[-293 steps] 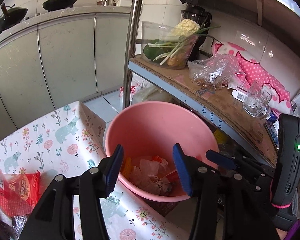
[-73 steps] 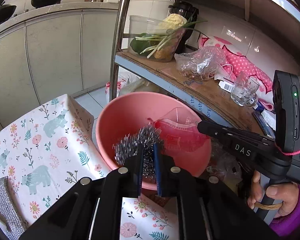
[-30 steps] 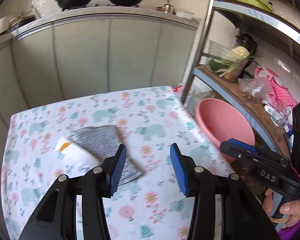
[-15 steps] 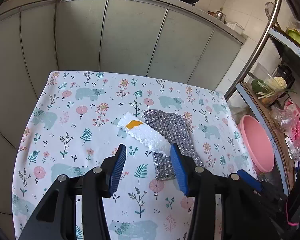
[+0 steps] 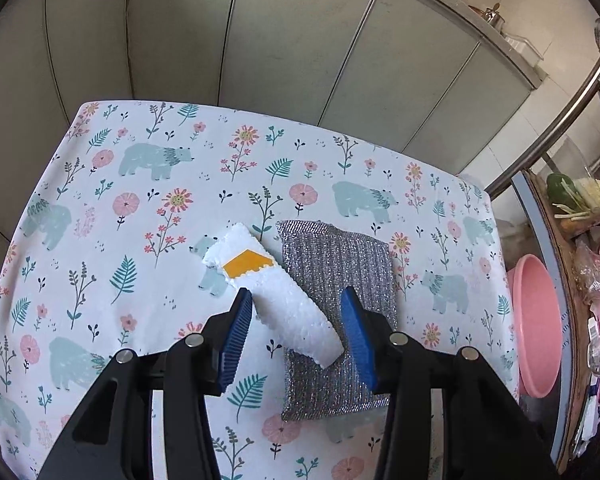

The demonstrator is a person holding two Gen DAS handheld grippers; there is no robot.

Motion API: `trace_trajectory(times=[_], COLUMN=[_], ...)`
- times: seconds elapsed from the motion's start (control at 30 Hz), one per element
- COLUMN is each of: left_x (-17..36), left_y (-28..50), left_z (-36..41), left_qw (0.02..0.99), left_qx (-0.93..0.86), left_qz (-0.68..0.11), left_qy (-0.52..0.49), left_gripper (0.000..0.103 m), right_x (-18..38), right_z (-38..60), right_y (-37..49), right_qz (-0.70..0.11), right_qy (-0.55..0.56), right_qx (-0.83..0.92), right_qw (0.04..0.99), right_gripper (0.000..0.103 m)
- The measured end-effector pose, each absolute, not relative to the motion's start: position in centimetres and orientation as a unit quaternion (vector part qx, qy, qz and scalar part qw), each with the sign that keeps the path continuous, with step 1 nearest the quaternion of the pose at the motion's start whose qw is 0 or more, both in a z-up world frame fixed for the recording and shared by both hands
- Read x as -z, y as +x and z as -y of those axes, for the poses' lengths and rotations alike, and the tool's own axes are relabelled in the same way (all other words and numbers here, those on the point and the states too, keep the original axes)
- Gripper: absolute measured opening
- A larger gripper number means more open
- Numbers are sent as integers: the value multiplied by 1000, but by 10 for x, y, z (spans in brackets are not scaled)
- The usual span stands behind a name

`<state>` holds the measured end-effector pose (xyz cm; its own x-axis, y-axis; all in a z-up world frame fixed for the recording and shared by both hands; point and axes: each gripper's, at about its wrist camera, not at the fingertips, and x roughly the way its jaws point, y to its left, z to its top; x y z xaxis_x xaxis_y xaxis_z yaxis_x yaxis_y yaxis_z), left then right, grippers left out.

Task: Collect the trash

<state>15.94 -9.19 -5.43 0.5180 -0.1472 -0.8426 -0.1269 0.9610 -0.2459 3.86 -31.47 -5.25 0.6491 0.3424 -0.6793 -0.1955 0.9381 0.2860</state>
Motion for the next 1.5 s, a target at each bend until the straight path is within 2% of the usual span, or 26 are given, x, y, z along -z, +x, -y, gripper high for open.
trace_trajectory(times=[0.2, 0.23, 0.33, 0.37, 0.7, 0.8, 1.03, 1.07, 1.1, 1.13, 1.2, 1.5], left_x=[60, 62, 62, 60, 38, 36, 44, 46, 48, 50, 53, 53], left_y=[171, 171, 165, 161, 95, 76, 56, 55, 54, 54, 54, 54], left_z=[91, 89, 80, 77, 30, 12, -6, -7, -7, -7, -7, -7], left_qw=[855, 855, 856, 858, 882, 885, 882, 881, 880, 879, 876, 867], left_qx=[-8, -7, 2, 5, 20, 26, 57, 60, 65, 68, 77, 103], left_qz=[-502, -502, -497, -493, -465, -462, -463, -464, -465, -467, -471, -482], left_qy=[-128, -129, -140, -142, -75, -61, -68, -69, -70, -71, -74, -69], left_gripper=[44, 39, 36, 31, 32, 32, 33, 33, 33, 33, 34, 41], right_x=[56, 55, 54, 53, 53, 57, 69, 70, 69, 69, 65, 29], right_z=[312, 310, 308, 306, 279, 270, 248, 245, 244, 243, 245, 289], right_y=[39, 39, 40, 41, 66, 77, 97, 98, 97, 97, 93, 59], right_qz=[-398, -399, -397, -398, -435, -448, -475, -475, -471, -472, -473, -469], right_qy=[94, 93, 89, 88, 101, 91, 90, 88, 90, 93, 97, 106], right_qx=[-155, -156, -160, -163, -199, -185, -164, -161, -159, -160, -159, -147], right_qw=[899, 899, 899, 898, 872, 870, 860, 860, 863, 862, 861, 865], right_gripper=[29, 29, 29, 29, 29, 38, 38, 35, 26, 12, 8, 7])
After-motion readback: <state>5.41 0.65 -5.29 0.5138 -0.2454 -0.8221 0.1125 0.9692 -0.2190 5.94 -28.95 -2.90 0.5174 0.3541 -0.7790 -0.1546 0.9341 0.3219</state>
